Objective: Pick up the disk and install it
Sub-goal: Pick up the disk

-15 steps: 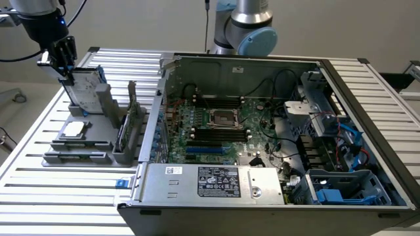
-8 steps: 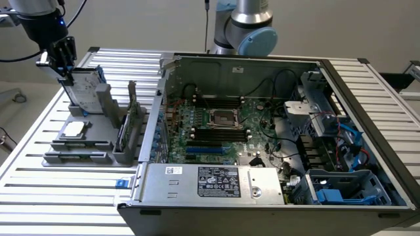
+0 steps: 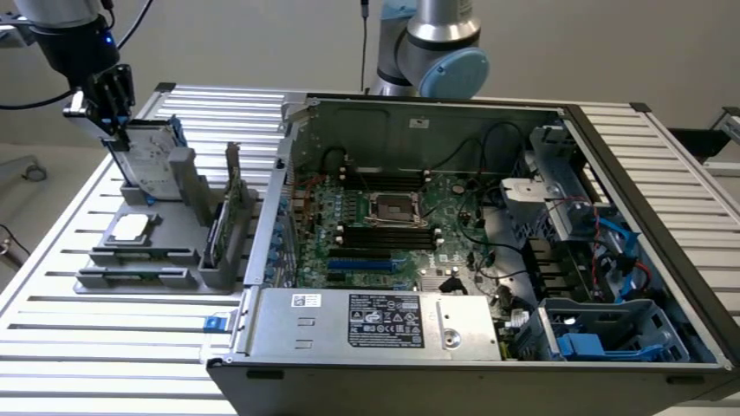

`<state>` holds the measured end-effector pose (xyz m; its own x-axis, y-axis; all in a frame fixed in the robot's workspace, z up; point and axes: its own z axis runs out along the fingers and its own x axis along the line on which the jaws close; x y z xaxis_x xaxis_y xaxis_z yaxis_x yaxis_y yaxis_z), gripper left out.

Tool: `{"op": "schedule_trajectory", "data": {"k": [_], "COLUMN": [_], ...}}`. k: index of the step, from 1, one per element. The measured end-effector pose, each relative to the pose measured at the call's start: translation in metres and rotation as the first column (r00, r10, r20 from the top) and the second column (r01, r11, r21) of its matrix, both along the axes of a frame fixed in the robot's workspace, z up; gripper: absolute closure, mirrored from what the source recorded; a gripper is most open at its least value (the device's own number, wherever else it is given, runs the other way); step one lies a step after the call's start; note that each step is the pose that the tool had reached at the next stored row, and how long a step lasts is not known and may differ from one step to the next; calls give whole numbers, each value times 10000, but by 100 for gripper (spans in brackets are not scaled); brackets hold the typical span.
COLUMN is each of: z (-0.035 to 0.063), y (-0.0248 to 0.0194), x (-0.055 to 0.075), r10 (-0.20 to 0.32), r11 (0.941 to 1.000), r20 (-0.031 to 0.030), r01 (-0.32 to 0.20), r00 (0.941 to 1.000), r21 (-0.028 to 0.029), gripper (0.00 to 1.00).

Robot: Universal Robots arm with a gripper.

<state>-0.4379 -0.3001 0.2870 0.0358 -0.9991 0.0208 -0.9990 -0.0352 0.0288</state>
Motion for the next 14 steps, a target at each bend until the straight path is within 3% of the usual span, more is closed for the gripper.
{"op": "schedule_trajectory", "data": {"k": [9,14], "z": [8,198], "y": [0,0], "x": [-1,0], "r10": [0,-1], "r11": [10000,10000], "r20": [0,-11], "r01": [0,1], "r00": [10000,10000], "r21": [0,-1], "gripper": [67,67]}}
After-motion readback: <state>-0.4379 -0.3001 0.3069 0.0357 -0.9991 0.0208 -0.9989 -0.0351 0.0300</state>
